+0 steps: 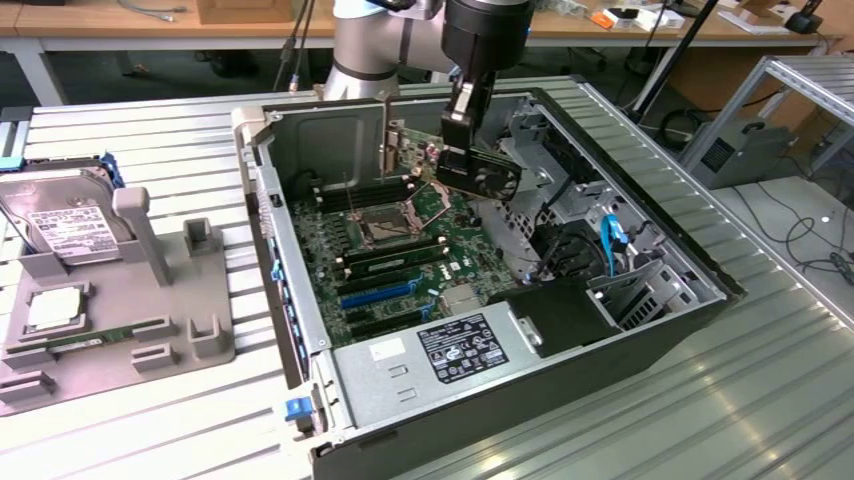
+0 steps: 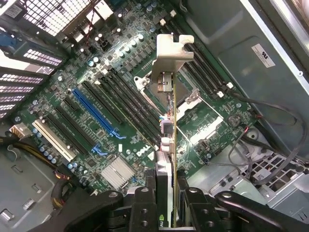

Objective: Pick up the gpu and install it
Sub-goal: 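Insert the gpu into the slot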

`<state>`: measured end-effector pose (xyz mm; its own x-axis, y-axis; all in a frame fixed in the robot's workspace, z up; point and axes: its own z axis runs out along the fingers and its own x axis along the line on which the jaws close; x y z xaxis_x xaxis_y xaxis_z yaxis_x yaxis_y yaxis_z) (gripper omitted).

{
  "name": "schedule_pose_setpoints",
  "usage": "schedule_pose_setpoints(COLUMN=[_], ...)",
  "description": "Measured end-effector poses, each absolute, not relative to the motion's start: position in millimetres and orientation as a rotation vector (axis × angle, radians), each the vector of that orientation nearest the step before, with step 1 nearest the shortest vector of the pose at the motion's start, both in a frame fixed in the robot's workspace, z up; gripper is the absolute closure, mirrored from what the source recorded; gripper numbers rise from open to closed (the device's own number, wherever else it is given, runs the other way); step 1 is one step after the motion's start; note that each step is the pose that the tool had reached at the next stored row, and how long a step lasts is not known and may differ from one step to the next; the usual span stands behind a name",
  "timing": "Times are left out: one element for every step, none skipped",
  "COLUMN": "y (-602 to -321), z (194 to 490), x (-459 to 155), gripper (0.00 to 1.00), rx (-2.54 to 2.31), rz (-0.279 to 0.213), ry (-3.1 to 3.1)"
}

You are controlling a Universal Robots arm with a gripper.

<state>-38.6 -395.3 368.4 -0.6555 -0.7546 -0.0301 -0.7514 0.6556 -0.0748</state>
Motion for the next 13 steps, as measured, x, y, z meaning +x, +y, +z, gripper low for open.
schedule_pose_setpoints(y=[-395.3,-395.3,-395.3,-395.3,-395.3,-395.3,-395.3,-395.3,-395.3,-395.3,-395.3,-395.3,-395.3], z=[368.4,368.4,368.4,368.4,368.4,368.4,368.4,368.4,368.4,368.4,368.4,368.4,368.4], x=[-38.5,-38.5,-38.6,-38.6,-38.5,-38.5,-38.5,-38.5,-38.5,-38.5,-38.5,-38.5,-38.6], gripper=[0.73,0.73,0.73,0.73,0.73,0.73,0.73,0.73,0.73,0.73,0.73,0.73,0.73], rx=[-1.283,-1.291,-1.296,-1.3,-1.308,-1.314,-1.318,-1.327,-1.337,-1.347,-1.355,-1.362,-1.37], rz=[-0.086,-0.085,-0.085,-0.085,-0.085,-0.085,-0.084,-0.084,-0.084,-0.083,-0.083,-0.083,-0.083], ry=[2.802,2.798,2.796,2.794,2.79,2.787,2.785,2.781,2.776,2.771,2.766,2.763,2.759])
